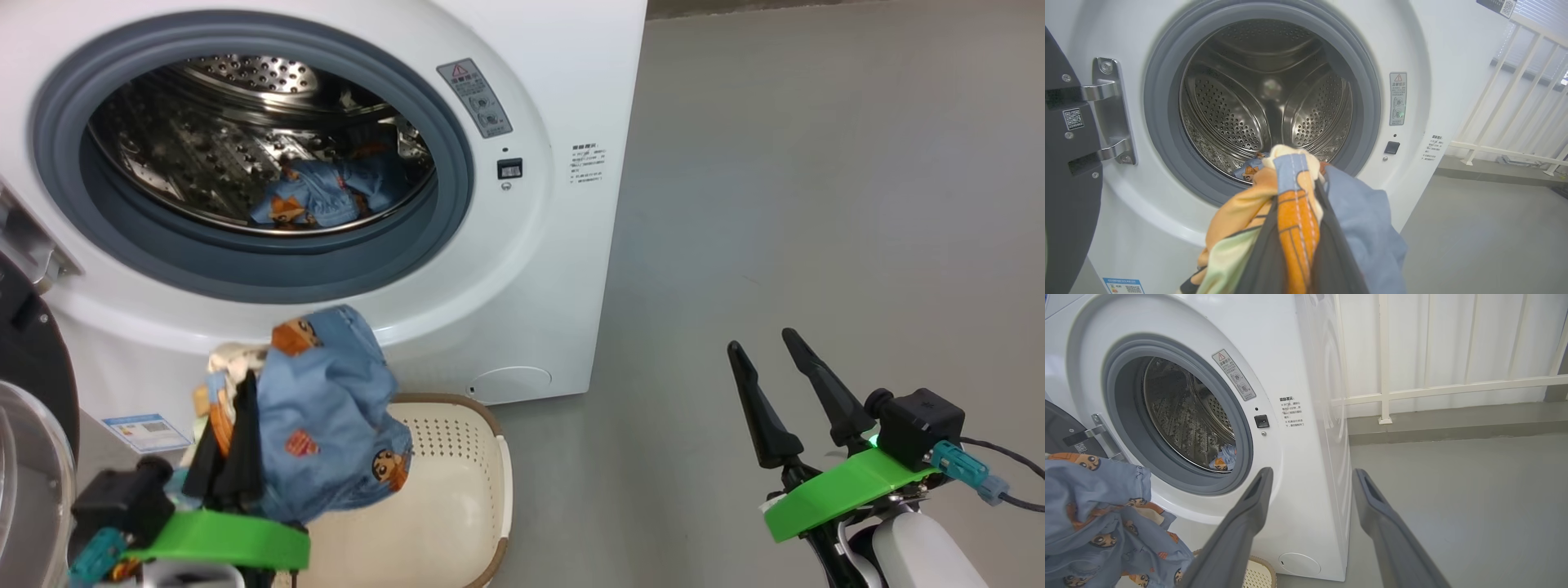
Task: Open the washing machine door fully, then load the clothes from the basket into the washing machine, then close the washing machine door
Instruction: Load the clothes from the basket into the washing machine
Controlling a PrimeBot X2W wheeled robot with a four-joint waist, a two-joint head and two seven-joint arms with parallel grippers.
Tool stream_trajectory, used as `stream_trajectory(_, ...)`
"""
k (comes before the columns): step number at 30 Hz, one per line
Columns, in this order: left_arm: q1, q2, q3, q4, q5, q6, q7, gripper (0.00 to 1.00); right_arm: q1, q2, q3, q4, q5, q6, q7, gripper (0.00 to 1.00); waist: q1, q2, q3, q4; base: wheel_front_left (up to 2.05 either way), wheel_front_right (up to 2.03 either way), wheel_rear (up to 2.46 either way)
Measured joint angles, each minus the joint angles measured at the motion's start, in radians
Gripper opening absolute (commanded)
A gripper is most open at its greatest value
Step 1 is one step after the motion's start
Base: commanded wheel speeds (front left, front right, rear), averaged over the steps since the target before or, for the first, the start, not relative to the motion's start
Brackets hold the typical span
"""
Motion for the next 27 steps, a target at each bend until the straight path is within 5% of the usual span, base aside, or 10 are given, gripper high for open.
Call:
stream_trajectory(16, -0.428, 0.049, 0.071, 0.182, 0.043, -0.009, 0.000, 0.00, -0.027, 0.016, 0.030, -0.017, 0.000, 0.000, 0.000, 1.00, 0.0000, 0.0000, 0.102, -0.043, 0.00, 0.00, 0.00)
stream_trajectory(27, -0.690, 0.128, 0.064, 0.526, 0.023, -0.009, 0.000, 0.00, -0.093, 0.049, 0.067, -0.034, -0.014, 0.000, 0.000, 1.00, 0.0000, 0.0000, 0.238, -0.106, 0.00, 0.00, 0.00)
